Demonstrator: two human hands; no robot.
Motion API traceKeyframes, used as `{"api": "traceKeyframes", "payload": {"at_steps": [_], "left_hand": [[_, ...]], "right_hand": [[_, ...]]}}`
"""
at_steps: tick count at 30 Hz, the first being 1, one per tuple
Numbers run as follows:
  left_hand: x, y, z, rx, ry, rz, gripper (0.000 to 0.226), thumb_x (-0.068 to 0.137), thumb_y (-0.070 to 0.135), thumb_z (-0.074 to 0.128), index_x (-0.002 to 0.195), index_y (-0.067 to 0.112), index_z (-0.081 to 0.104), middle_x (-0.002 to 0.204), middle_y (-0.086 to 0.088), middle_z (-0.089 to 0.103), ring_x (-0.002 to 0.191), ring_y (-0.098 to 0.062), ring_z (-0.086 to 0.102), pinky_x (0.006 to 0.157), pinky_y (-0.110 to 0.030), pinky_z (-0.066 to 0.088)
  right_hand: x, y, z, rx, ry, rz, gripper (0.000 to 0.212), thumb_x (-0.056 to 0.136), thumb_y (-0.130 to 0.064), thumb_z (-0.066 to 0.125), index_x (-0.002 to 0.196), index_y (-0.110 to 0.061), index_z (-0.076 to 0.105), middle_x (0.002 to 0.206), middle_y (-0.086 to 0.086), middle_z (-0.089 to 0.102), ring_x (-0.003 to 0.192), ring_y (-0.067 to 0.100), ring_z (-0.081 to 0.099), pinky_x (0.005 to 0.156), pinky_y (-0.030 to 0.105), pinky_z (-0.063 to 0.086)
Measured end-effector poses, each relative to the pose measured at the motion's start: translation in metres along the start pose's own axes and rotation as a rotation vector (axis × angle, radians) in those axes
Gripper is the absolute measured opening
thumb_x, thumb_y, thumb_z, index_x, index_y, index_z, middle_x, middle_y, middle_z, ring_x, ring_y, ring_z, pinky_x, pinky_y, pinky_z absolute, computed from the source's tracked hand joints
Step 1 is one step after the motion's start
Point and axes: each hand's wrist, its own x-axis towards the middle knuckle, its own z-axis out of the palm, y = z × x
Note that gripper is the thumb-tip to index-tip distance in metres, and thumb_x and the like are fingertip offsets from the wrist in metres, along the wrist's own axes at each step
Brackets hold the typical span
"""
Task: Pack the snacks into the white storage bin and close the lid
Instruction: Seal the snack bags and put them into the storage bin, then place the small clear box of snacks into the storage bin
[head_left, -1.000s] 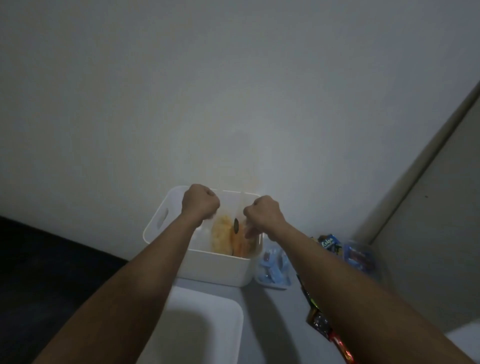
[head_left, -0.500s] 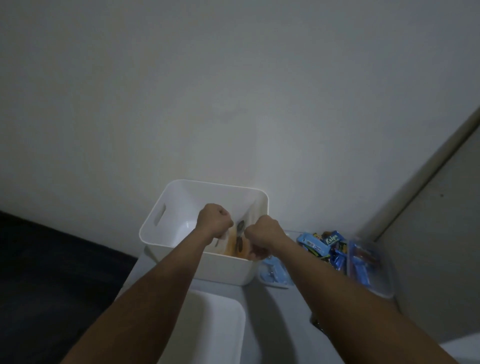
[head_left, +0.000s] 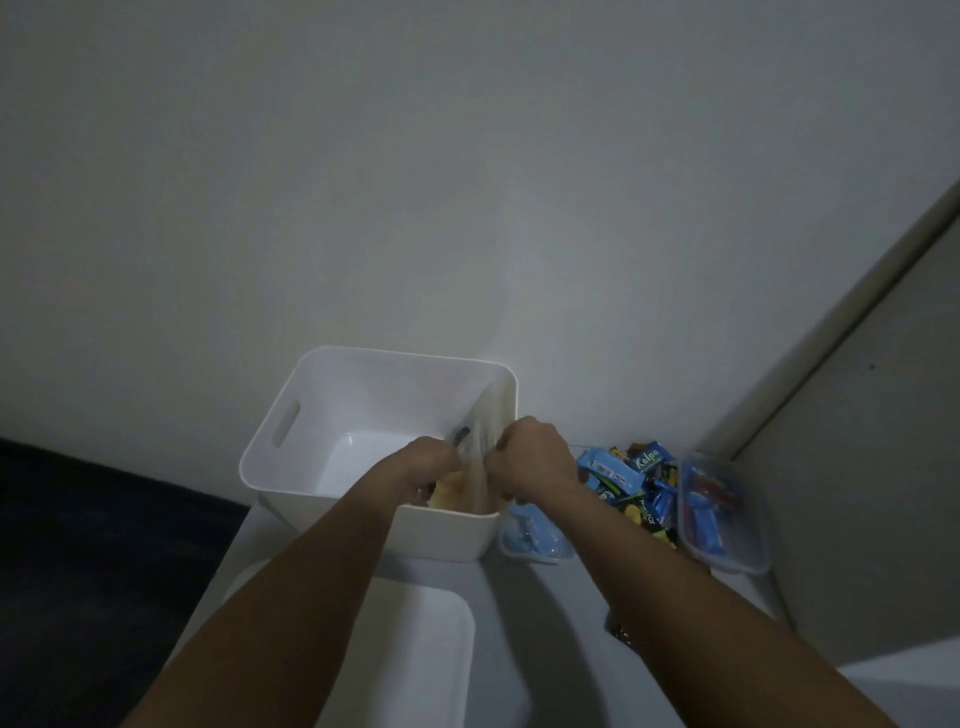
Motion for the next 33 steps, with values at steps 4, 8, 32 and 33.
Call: {"api": "traceKeyframes", "payload": {"at_steps": [4,8,32,33], "left_hand": [[0.006,0.002,0.017,0.038,-0.005,0.055,0.032,0.087,0.019,0.065,0.115,0.005,0.064,0.097,-0.01,0.064,0.075,-0.02,0.057,0.062,-0.025,0.048],[0.014,0.001,0.023,0.091,0.09,0.065,0.035,0.086,0.018,0.064,0.116,0.001,0.064,0.107,-0.016,0.064,0.079,-0.025,0.061,0.06,-0.028,0.047],[-0.028,0.013,0.228,0.445,0.168,0.65,0.017,0.087,0.018,0.06,0.1,0.011,0.068,0.099,-0.004,0.066,0.087,-0.015,0.059,0.074,-0.025,0.044],[-0.026,0.015,0.234,0.451,0.127,0.607,0.017,0.086,0.019,0.06,0.1,0.013,0.067,0.1,-0.004,0.067,0.089,-0.018,0.062,0.076,-0.027,0.047]], "right_hand": [[0.003,0.03,-0.009,0.122,0.106,-0.033,0.016,0.071,-0.019,0.057,0.074,-0.013,0.072,0.074,0.009,0.072,0.067,0.029,0.069,0.065,0.043,0.061],[0.006,0.066,-0.025,0.166,0.11,-0.012,0.016,0.074,-0.016,0.058,0.068,-0.011,0.071,0.072,0.009,0.074,0.071,0.029,0.071,0.069,0.043,0.061],[-0.044,0.298,-0.082,0.046,0.074,0.419,0.03,0.085,-0.019,0.065,0.11,-0.003,0.061,0.108,0.015,0.065,0.095,0.027,0.063,0.078,0.033,0.051],[-0.043,0.301,-0.084,0.061,0.104,0.437,0.037,0.084,-0.02,0.065,0.116,-0.003,0.059,0.114,0.016,0.065,0.103,0.029,0.062,0.082,0.033,0.049]]}}
